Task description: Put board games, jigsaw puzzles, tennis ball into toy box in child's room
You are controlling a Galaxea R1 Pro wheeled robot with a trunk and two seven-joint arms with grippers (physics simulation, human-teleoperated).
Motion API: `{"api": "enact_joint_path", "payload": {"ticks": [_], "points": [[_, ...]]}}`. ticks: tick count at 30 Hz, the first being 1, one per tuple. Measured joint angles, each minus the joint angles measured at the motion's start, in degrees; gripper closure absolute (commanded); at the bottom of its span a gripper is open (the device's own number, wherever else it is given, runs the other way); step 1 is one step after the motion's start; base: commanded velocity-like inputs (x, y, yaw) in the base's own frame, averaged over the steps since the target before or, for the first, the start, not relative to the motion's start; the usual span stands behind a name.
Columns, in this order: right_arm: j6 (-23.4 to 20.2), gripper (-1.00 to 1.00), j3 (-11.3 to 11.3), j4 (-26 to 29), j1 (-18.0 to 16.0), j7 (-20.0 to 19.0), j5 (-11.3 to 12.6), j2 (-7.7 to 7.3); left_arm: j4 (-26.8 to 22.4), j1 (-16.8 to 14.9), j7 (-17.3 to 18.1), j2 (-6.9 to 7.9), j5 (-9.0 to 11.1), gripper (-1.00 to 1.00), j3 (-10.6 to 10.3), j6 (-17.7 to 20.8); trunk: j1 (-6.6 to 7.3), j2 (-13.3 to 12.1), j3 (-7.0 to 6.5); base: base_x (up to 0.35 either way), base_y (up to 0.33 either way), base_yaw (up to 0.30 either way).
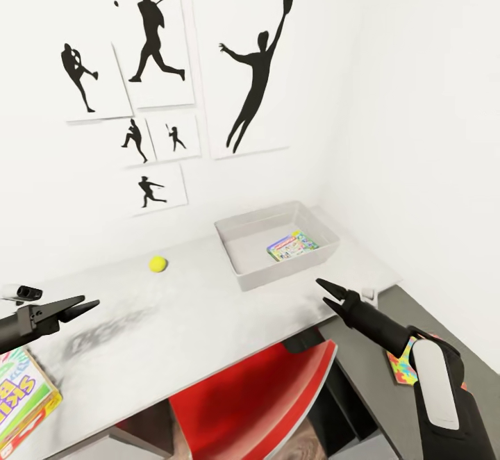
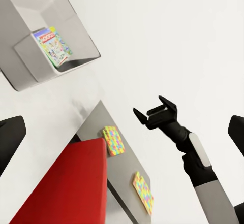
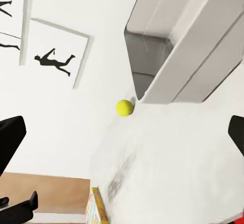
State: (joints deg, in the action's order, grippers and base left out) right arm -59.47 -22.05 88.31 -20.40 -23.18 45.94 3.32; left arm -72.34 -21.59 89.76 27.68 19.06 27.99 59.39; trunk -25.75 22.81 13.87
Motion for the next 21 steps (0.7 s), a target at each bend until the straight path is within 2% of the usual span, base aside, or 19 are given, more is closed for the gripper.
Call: {"api": "enact_joint_path", "payload": {"ticks": [9, 21], "points": [[3.71, -1.00, 0.14, 0.01, 0.00, -4.89, -0.26, -0.12, -0.13, 0.00, 0.00, 0.05, -0.02, -1.00, 0.33, 0.00, 0.00, 0.00, -0.66, -0.001, 0.000, -0.168], [4.34, -1.00, 0.35, 0.01, 0.01, -6.39, -0.36, -0.14, -0.62, 0.00, 0.00, 0.22, 0.05, -1.00, 0.38, 0.00, 0.00, 0.00, -1.62, 0.000, 0.000, -0.180]]}}
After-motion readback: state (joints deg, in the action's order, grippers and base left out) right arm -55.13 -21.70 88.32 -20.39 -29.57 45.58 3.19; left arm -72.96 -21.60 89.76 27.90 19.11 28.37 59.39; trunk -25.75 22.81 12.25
